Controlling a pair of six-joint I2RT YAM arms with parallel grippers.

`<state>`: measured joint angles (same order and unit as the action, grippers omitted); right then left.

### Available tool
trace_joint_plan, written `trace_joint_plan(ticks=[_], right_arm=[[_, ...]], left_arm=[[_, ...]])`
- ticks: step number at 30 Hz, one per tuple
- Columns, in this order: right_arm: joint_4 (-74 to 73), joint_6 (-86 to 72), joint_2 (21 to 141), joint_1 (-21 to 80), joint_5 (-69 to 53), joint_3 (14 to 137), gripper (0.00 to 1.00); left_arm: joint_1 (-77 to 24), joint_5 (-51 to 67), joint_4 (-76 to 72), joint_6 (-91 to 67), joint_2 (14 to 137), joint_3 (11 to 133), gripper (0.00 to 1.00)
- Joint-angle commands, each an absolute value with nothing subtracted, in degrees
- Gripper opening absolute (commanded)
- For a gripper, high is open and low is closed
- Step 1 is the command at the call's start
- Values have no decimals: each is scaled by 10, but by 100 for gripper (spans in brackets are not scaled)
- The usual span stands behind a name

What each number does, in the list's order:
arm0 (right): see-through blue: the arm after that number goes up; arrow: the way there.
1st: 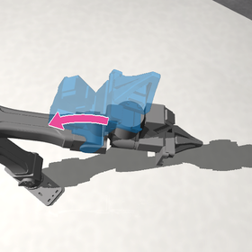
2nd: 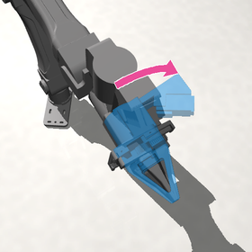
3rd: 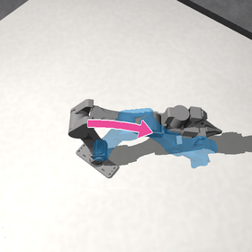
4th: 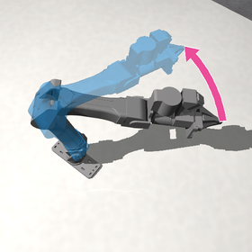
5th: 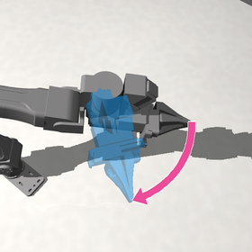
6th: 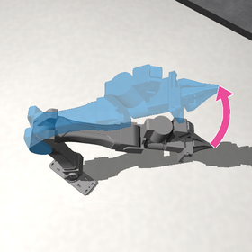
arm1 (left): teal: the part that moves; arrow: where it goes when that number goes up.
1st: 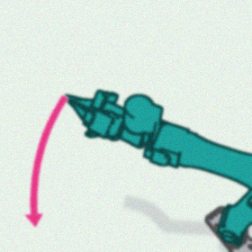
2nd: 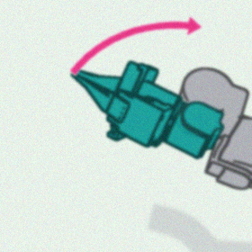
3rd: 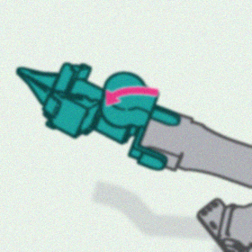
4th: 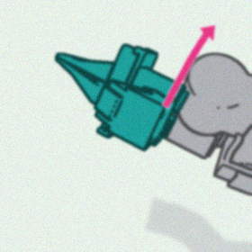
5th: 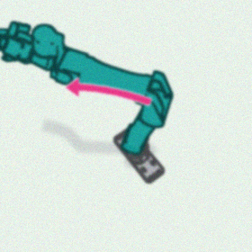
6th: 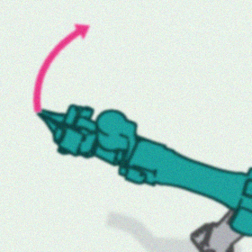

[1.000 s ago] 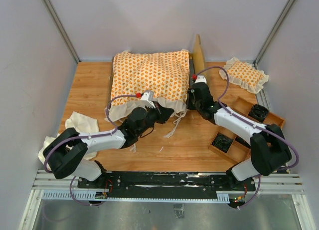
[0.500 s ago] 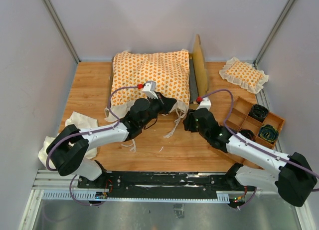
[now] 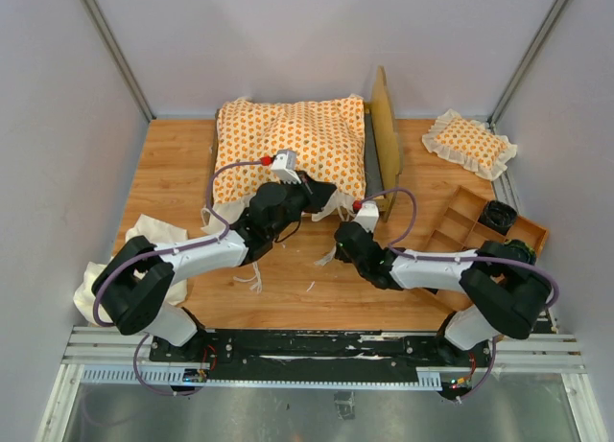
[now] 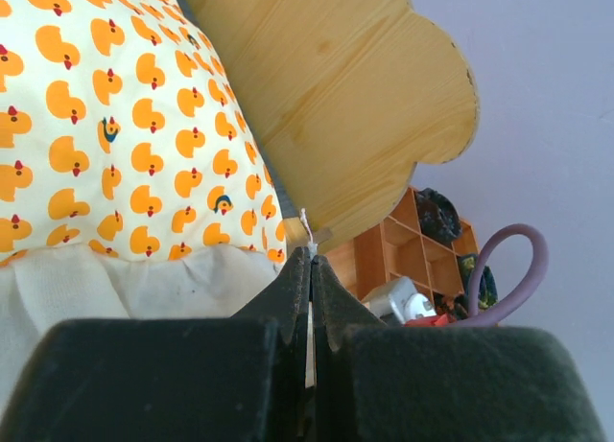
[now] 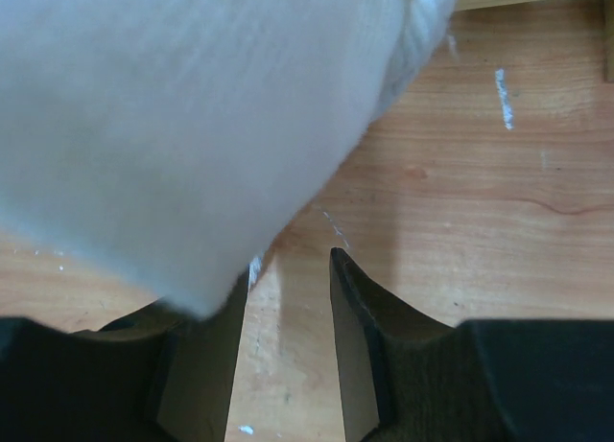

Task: Set up the pet bed
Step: Tie the ropes to the bed frame.

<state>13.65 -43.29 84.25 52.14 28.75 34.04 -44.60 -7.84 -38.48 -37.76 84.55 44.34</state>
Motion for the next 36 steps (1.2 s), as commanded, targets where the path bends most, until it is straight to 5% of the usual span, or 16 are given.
trace_joint_plan(ticks=[1, 10, 16, 36], right_arm=[[236, -445, 886, 531, 316, 354, 40], [224, -507, 976, 533, 325, 387, 38], [191, -502, 954, 532, 358, 357, 1], [148, -251, 714, 332, 320, 273, 0]], left_arm=[[-438, -82, -400, -371, 844, 447, 0], [-437, -73, -410, -379, 858, 449, 0], [-435, -90, -399, -350, 839, 450, 0], [-433, -160, -316, -265, 690, 325, 0]])
